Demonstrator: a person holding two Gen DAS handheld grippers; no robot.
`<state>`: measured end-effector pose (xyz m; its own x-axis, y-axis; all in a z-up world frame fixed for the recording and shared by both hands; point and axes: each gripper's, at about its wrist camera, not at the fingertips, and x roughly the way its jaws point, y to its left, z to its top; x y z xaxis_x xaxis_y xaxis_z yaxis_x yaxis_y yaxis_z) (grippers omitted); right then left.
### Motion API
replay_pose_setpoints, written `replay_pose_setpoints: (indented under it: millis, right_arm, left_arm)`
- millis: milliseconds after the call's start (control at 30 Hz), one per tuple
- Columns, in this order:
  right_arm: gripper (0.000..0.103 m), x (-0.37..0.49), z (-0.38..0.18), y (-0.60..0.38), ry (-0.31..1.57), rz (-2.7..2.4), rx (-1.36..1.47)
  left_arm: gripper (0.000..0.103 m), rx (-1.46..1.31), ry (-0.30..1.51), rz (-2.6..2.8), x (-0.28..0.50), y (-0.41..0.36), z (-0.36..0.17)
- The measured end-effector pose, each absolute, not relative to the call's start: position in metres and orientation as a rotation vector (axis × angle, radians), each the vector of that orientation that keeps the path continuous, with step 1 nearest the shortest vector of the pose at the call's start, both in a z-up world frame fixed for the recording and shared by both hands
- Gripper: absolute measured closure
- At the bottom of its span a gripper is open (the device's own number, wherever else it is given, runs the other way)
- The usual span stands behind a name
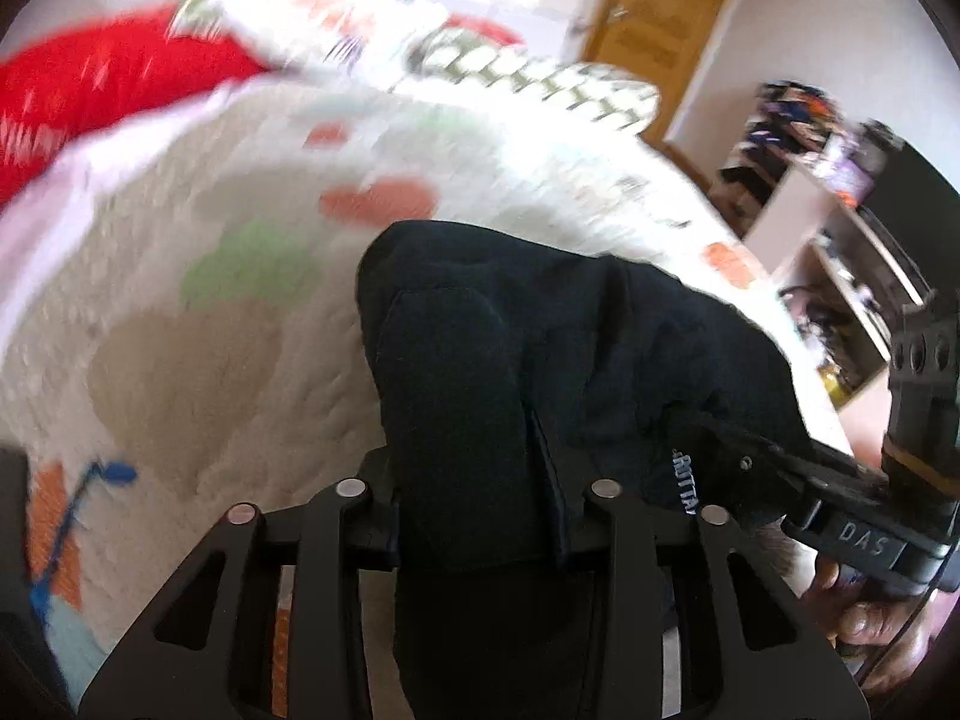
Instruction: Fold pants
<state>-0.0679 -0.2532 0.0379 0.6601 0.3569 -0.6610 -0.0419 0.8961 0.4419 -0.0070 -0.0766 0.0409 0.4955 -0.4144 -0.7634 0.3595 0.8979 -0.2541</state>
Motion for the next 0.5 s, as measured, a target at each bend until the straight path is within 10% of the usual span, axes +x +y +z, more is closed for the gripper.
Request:
replay_pose_setpoints:
  millis: [133,500]
  right_arm:
    - [0.061,-0.073,0.028,-0.257,0.843,0.21,0.407]
    - [0.06,-0.096,0.083,-0.242,0.746,0.23,0.257]
  left_arm:
    - [0.024,-0.157,0.967,-0.445,0.001,-0.052,0.032]
    - [0.024,-0.097,0.862,-0.344,-0.038,-0.039,0.062]
